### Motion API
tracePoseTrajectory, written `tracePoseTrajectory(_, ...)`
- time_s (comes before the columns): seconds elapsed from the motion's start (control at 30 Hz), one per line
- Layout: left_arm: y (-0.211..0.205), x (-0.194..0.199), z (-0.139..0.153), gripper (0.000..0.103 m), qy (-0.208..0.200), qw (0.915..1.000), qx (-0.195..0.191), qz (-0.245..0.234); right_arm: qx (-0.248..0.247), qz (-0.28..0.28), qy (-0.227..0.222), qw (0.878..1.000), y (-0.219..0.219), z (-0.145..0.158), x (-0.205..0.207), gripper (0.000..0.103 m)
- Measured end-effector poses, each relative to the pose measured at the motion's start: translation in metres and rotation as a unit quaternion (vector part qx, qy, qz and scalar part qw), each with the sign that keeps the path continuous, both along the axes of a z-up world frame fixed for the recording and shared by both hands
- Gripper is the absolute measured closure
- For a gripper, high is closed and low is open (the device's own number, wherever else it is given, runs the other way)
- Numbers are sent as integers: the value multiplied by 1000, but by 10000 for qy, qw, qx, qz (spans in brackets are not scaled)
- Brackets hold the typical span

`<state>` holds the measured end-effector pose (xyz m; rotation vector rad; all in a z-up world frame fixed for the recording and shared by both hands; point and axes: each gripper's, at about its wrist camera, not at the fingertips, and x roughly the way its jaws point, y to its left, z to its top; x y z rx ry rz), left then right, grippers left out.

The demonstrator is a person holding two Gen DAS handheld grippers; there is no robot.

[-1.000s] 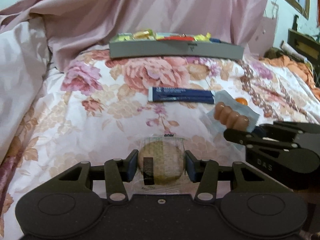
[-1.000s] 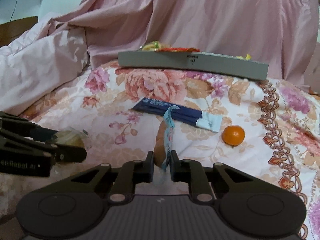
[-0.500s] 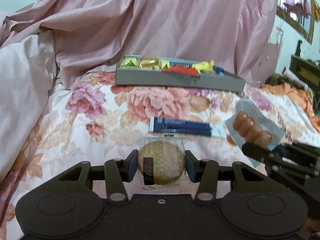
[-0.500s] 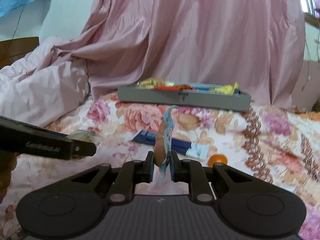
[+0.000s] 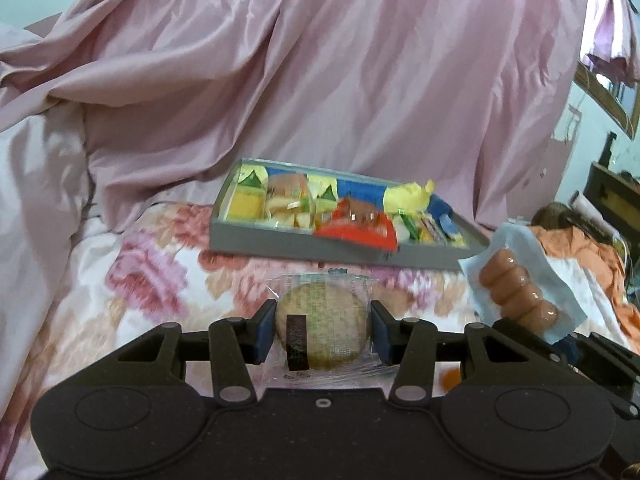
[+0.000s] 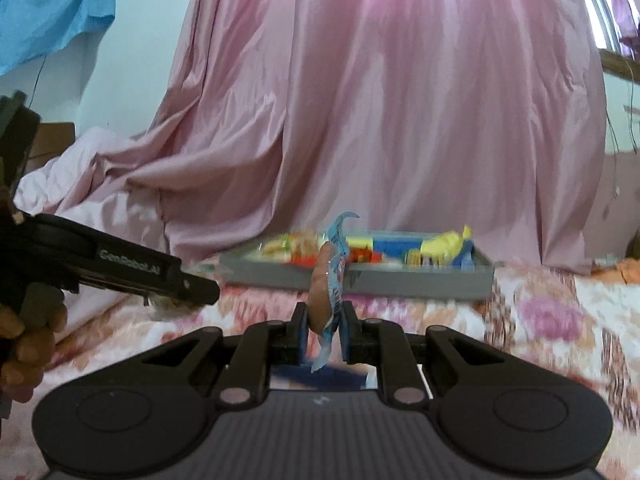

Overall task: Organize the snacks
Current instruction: 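Carry the round cake and sausage packet into the grey tray with both grippers, then open both grippers over the tray and withdraw them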

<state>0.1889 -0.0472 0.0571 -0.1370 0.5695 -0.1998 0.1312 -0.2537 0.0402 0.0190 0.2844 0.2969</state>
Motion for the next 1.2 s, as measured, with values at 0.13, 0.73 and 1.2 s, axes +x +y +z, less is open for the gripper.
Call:
tracePoseTrajectory(0.13, -9, 36, 12, 53, -65, 9998, -154, 123, 104, -31, -206, 9997, -13, 6, 35, 85)
tracePoseTrajectory(0.73, -112, 189, -10, 52, -24, 9998, 192, 23, -25, -783, -443, 9959, -69, -40, 152, 84)
tracePoseTrajectory(1.2, -104, 176, -2, 11, 89, 9992, -202, 337, -4, -702, -300, 9971, -63, -38, 149, 40)
